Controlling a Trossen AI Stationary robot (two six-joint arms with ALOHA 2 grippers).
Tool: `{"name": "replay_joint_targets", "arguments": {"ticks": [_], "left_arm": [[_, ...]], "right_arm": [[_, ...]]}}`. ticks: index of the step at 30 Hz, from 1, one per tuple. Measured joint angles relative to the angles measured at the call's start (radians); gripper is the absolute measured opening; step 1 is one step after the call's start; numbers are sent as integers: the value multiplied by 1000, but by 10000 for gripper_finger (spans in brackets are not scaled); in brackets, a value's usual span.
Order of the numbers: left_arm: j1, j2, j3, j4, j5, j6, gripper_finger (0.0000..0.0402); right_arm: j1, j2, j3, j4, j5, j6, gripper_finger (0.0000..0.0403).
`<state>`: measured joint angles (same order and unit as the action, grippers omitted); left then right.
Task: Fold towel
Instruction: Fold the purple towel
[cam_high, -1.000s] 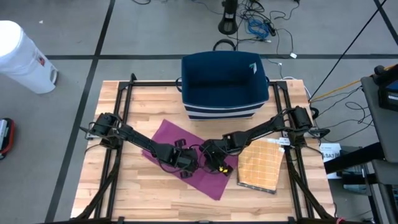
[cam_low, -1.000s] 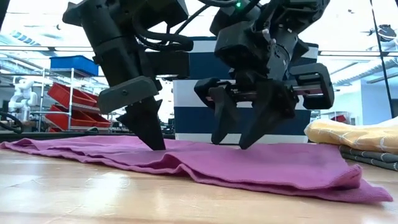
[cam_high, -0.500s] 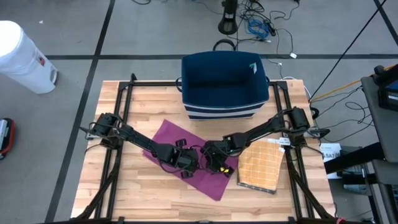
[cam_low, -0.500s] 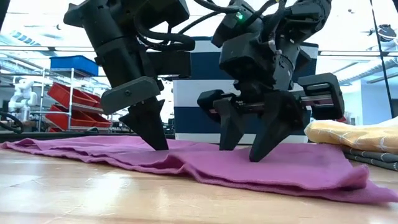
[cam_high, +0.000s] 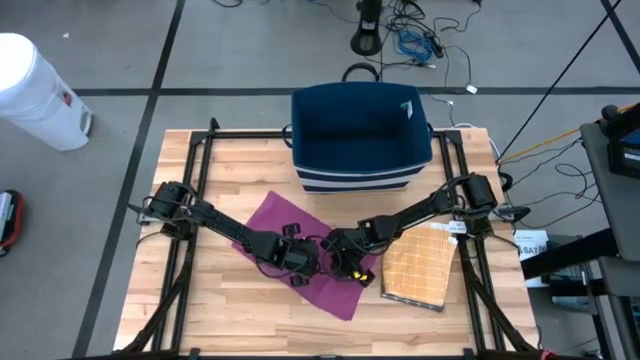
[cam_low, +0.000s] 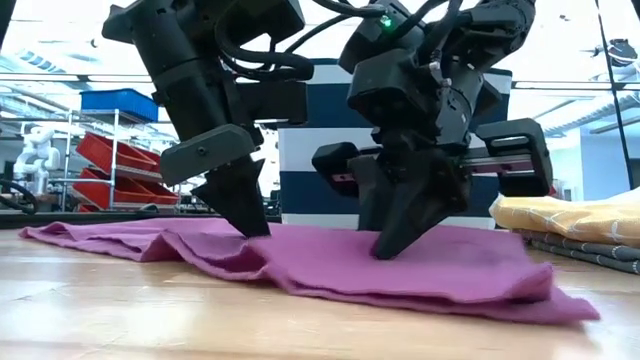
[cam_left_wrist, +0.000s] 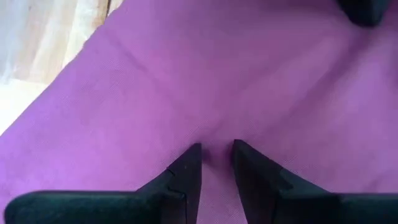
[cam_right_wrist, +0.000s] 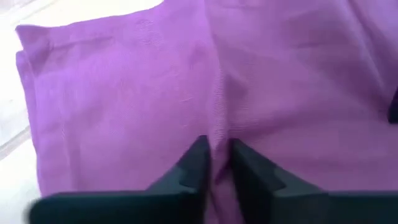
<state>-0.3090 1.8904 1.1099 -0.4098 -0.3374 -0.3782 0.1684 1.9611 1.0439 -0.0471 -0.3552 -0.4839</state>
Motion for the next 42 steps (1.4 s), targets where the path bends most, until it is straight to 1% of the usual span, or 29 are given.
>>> {"name": "replay_joint_targets", "arguments": {"ticks": [2,4,9,12,17,22,28,31,35,42], "left_arm": [[-5,-4,0,-4,0,0,99],[-12,-20,-1,-13,0,3,99],[-38,-87,-1,-10,-13,20,99],[-58,-136,-1,-20,-33,26,99],[-84,-168,0,-56,-61,20,99],[-94,-167,1,-145,-68,-34,99],[-106,-164,1,-280,-125,-102,98],[-105,-151,-3,-319,-126,-110,98],[-104,-127,-7,-301,-131,-103,99],[-101,-32,-8,-311,-126,-102,99]], "right_arm": [[2,-3,0,-14,1,-3,26],[6,-12,-1,-43,1,-7,7],[21,-33,-2,-86,-7,37,4],[37,-55,6,-144,-10,48,2],[70,-120,34,-235,-11,59,1],[102,-214,45,-255,-11,81,1],[118,-308,46,-274,-9,132,0],[118,-317,46,-271,-8,147,0],[118,-294,46,-260,29,138,0],[114,-277,46,-228,53,131,0]]}}
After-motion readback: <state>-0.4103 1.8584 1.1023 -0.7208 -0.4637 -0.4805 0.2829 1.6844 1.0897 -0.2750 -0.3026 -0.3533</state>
